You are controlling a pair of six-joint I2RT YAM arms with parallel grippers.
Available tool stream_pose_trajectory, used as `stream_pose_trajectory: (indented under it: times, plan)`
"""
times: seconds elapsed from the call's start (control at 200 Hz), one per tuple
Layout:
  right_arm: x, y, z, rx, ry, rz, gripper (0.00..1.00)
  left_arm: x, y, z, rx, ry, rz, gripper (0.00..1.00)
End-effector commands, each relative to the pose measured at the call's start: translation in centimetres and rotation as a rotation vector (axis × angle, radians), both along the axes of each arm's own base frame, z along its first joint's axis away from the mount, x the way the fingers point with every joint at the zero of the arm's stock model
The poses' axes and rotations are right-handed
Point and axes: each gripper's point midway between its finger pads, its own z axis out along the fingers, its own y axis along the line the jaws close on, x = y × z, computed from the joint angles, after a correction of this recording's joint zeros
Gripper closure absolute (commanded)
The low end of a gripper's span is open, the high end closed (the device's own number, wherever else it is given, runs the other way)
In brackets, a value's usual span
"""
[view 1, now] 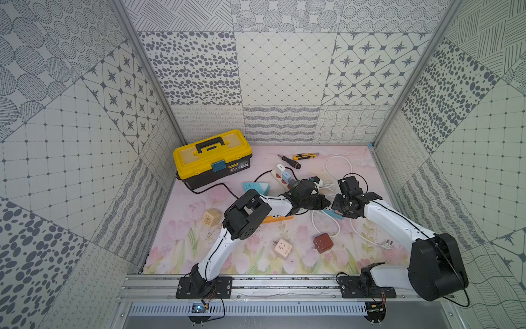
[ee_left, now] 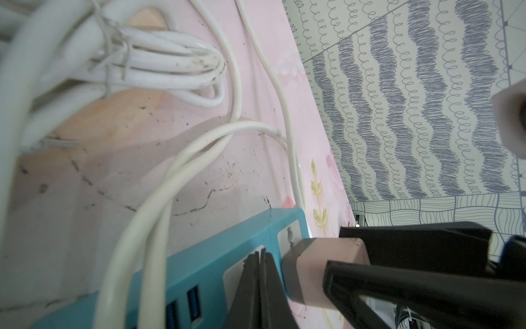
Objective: Pull the plug off the socket
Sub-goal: Remove the plug from the socket.
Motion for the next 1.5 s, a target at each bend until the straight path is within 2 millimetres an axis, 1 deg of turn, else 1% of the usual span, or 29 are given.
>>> stream_pose_trajectory:
  times: [0.0,0.135,0.19,0.38,0.545,0.695,0.936,1.181,1.266,1.341,1.411,1.491]
  plan:
    - [0.4,0.0,-0.6,-0.019,-0.003,0.010,0.47,-1.2,1.9,-4.7,0.139,0.082,0.007,1.00]
    - [0.3,-0.2,-0.5,-0.030,-0.005,0.011,0.53,-1.1,2.1,-5.0,0.150,0.084,0.013,1.00]
    - [0.4,-0.2,-0.3,-0.033,-0.011,0.011,0.55,-1.1,2.1,-4.9,0.151,0.080,0.014,1.00]
    - [0.6,-0.2,0.5,-0.024,-0.038,0.008,0.64,-1.2,2.4,-5.8,0.170,0.087,0.019,1.00]
    - [0.6,-0.2,0.9,-0.019,-0.049,-0.008,0.70,-1.5,2.7,-6.6,0.187,0.098,0.019,1.00]
    - [0.8,-0.2,1.4,-0.016,-0.057,-0.014,0.75,-1.5,3.0,-6.9,0.199,0.095,0.018,1.00]
    - [0.9,-0.6,3.7,-0.018,-0.108,-0.032,0.76,-1.7,3.2,-7.8,0.216,0.105,0.019,1.00]
    - [0.8,-1.5,5.8,-0.057,-0.159,-0.047,0.76,-1.7,3.3,-8.0,0.216,0.110,0.024,1.00]
    - [1.0,-1.9,6.4,-0.083,-0.180,-0.043,0.76,-1.7,3.0,-7.4,0.203,0.114,0.022,1.00]
    - [1.4,-2.4,6.6,-0.121,-0.177,-0.032,0.75,-1.5,2.6,-6.1,0.186,0.109,0.018,1.00]
    - [1.8,-2.8,6.7,-0.143,-0.169,-0.029,0.75,-1.2,2.1,-4.0,0.162,0.080,0.009,0.99]
    - [2.6,-2.9,6.9,-0.152,-0.172,-0.007,0.74,-0.5,1.7,-0.6,0.123,0.030,0.008,0.98]
